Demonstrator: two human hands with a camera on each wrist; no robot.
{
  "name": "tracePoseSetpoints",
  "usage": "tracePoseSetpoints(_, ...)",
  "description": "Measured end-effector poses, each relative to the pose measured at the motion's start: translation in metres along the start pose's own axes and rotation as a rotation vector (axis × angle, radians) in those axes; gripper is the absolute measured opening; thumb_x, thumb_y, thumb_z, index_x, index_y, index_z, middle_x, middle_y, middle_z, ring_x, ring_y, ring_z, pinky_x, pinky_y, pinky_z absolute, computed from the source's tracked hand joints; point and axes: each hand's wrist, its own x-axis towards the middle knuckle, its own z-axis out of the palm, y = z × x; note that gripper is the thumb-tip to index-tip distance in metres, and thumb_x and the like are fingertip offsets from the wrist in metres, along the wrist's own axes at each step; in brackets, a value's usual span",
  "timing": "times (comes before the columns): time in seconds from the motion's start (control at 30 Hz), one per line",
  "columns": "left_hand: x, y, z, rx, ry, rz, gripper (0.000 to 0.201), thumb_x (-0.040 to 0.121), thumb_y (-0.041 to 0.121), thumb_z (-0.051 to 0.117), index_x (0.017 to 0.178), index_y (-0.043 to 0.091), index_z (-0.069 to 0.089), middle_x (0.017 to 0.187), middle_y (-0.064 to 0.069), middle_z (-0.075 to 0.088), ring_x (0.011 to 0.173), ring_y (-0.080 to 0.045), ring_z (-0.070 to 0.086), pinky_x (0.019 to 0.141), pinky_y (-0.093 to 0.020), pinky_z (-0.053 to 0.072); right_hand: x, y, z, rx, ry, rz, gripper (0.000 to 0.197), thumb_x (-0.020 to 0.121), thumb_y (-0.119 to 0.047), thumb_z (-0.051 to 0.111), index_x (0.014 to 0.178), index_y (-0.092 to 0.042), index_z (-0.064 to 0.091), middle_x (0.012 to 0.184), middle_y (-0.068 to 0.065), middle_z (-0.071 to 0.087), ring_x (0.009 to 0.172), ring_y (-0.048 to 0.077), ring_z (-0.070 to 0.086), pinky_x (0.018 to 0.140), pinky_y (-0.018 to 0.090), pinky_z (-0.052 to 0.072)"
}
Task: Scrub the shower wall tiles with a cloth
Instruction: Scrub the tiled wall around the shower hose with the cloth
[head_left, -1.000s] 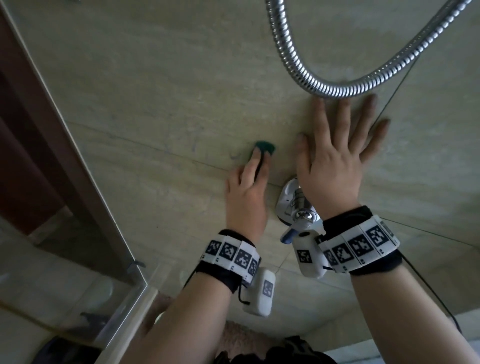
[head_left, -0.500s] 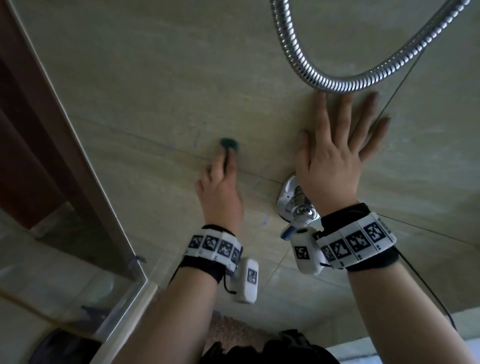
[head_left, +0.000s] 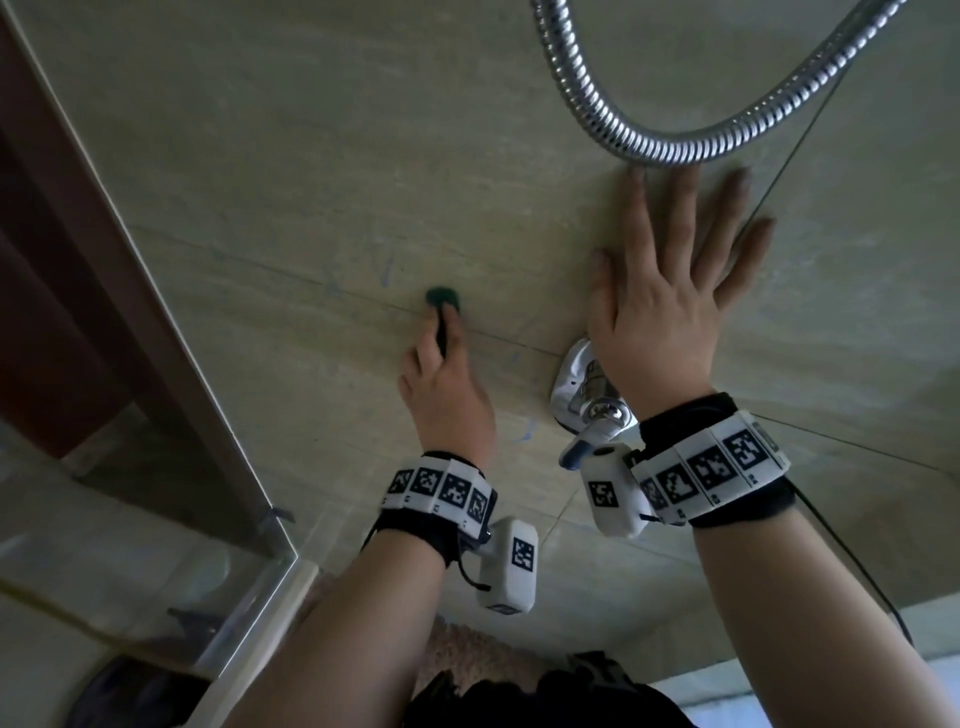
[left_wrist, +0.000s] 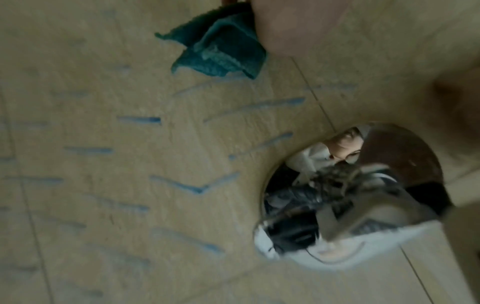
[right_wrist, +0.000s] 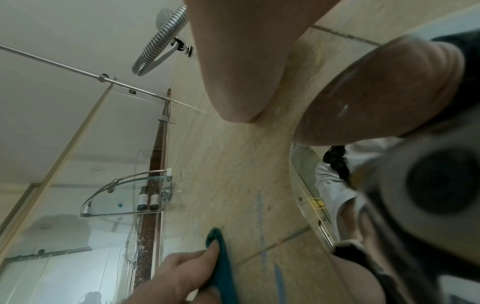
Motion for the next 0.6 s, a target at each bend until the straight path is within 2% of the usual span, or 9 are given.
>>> tracePoseSetpoints(0.07,-0.008,0.008,0.004,-0.024,-0.037,0.03,0.069,0.078,-0.008,0.061,0.143,0.005,0.042,0.143,-0.012,0.037,0.11,-0.033,0.042,0.09,-0.049,0.044,0.0,-0.001,0.001,-0.003,-0.003,0.0,0.054,0.101,-0.034,0.039,0.151,-0.02,0.024,0.157,0.013,0.021,0.142,0.045,0.011,0.113,0.057,-0.001)
tracePoseSetpoints(0.13,-0.014,0.009,0.007,-0.02,-0.051,0.179,0.068,0.075,-0.007,0.065,0.139,0.008,0.048,0.14,-0.005,0.032,0.108,-0.027,0.037,0.088,-0.047,0.045,-0.001,0.0,0.001,0.0,0.004,-0.002,0.054,0.101,-0.033,0.039,0.151,-0.019,0.025,0.157,0.013,0.022,0.141,0.045,0.012,0.113,0.057,-0.001)
tracePoseSetpoints(0.2,-0.01,-0.001,0.006,0.03,-0.042,0.23,0.069,0.073,-0.008,0.068,0.137,0.01,0.051,0.138,-0.004,0.035,0.107,-0.024,0.037,0.085,-0.044,0.046,-0.001,0.0,0.0,-0.001,0.013,-0.005,0.054,0.1,-0.032,0.04,0.151,-0.019,0.026,0.156,0.013,0.023,0.141,0.045,0.013,0.113,0.057,0.0)
tracePoseSetpoints(0.27,-0.004,-0.012,0.001,0.064,-0.03,0.072,0.07,0.079,-0.008,0.063,0.143,0.013,0.044,0.144,-0.007,0.038,0.114,-0.028,0.039,0.089,-0.045,0.043,0.0,0.0,0.0,-0.01,0.014,-0.005,0.054,0.1,-0.032,0.042,0.151,-0.019,0.026,0.156,0.013,0.024,0.141,0.045,0.014,0.113,0.058,0.002)
tracePoseSetpoints(0.33,-0.002,-0.014,-0.002,0.067,-0.083,-0.139,0.066,0.09,-0.003,0.051,0.15,0.015,0.031,0.153,-0.008,0.029,0.124,-0.033,0.036,0.097,-0.045,0.035,0.0,0.0,0.001,-0.004,0.005,0.004,0.055,0.1,-0.032,0.042,0.151,-0.019,0.025,0.156,0.013,0.023,0.141,0.046,0.013,0.113,0.059,0.002)
tracePoseSetpoints(0.37,-0.003,-0.011,-0.002,0.053,-0.092,-0.162,0.065,0.091,-0.002,0.05,0.15,0.014,0.029,0.153,-0.009,0.028,0.124,-0.034,0.036,0.098,-0.045,0.034,0.0,-0.001,0.001,0.0,0.002,0.009,0.055,0.1,-0.031,0.042,0.151,-0.019,0.025,0.157,0.013,0.023,0.141,0.045,0.012,0.113,0.059,0.001)
tracePoseSetpoints(0.47,-0.017,0.004,0.005,-0.046,-0.104,0.07,0.068,0.079,-0.008,0.062,0.142,0.009,0.044,0.143,-0.011,0.036,0.111,-0.031,0.042,0.088,-0.046,0.044,-0.001,-0.003,0.001,0.0,-0.005,0.02,0.056,0.1,-0.03,0.042,0.151,-0.019,0.023,0.157,0.013,0.021,0.142,0.045,0.011,0.113,0.058,-0.001)
tracePoseSetpoints(0.53,-0.021,0.0,0.008,-0.031,-0.118,0.226,0.068,0.074,-0.008,0.067,0.137,0.008,0.05,0.139,-0.005,0.033,0.107,-0.026,0.039,0.083,-0.044,0.047,-0.002,-0.003,0.001,0.005,-0.01,0.021,0.055,0.1,-0.03,0.041,0.152,-0.019,0.023,0.157,0.013,0.02,0.142,0.045,0.01,0.113,0.057,-0.002)
tracePoseSetpoints(0.6,-0.014,-0.01,0.007,-0.002,-0.081,0.156,0.067,0.077,-0.008,0.063,0.14,0.01,0.048,0.143,-0.006,0.034,0.11,-0.029,0.04,0.085,-0.047,0.046,-0.001,-0.001,0.0,-0.001,-0.014,0.015,0.055,0.101,-0.032,0.04,0.151,-0.019,0.023,0.158,0.012,0.02,0.142,0.044,0.009,0.114,0.055,-0.003)
